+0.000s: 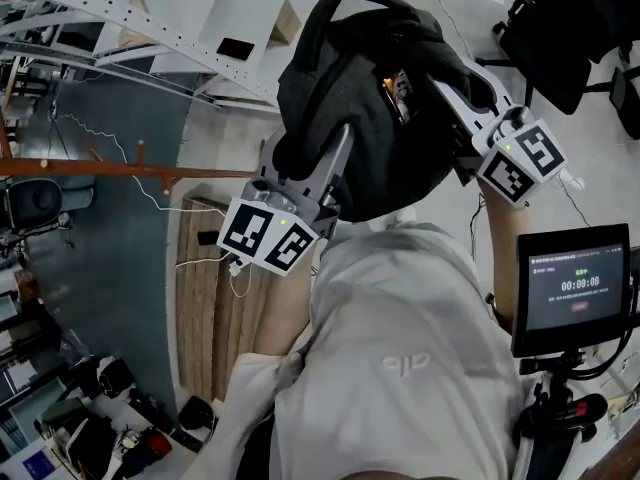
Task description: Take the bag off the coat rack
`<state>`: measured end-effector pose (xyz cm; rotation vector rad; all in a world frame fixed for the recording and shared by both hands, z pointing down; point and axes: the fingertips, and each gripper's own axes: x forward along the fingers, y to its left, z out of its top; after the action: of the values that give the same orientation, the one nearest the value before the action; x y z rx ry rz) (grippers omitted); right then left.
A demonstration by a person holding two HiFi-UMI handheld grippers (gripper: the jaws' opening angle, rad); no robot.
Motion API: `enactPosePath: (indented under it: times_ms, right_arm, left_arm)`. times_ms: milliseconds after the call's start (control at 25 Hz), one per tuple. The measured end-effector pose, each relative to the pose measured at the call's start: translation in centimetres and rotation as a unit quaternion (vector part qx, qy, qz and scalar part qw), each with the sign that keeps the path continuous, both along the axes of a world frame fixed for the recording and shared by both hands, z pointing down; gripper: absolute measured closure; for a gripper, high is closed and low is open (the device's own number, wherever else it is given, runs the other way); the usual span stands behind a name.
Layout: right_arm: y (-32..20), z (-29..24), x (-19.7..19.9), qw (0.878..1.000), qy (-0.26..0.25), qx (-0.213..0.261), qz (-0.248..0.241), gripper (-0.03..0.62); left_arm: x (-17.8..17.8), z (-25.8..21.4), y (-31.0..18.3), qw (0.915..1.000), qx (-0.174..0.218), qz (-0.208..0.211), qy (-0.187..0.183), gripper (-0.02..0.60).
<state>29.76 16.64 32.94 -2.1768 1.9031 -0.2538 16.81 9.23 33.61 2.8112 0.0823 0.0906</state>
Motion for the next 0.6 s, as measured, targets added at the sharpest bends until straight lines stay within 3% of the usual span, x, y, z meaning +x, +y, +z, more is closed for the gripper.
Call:
enactPosePath:
  times_ms: [320,600]
  right_arm:
    - [2.2,-0.1,0.9,0.998,-0.001,0.004,0.066,0.465]
    - [2.5,0.2,1.1,0.996,-0.001,-0.008,0.090,0.473]
  left_arm:
    - [2.1,-0.3,0.4,0.9977,0.004,0.067,0.000,0.374]
    - [2.7,0.2,0.3,0.9958,-0.010,0.091,-0.003,0.374]
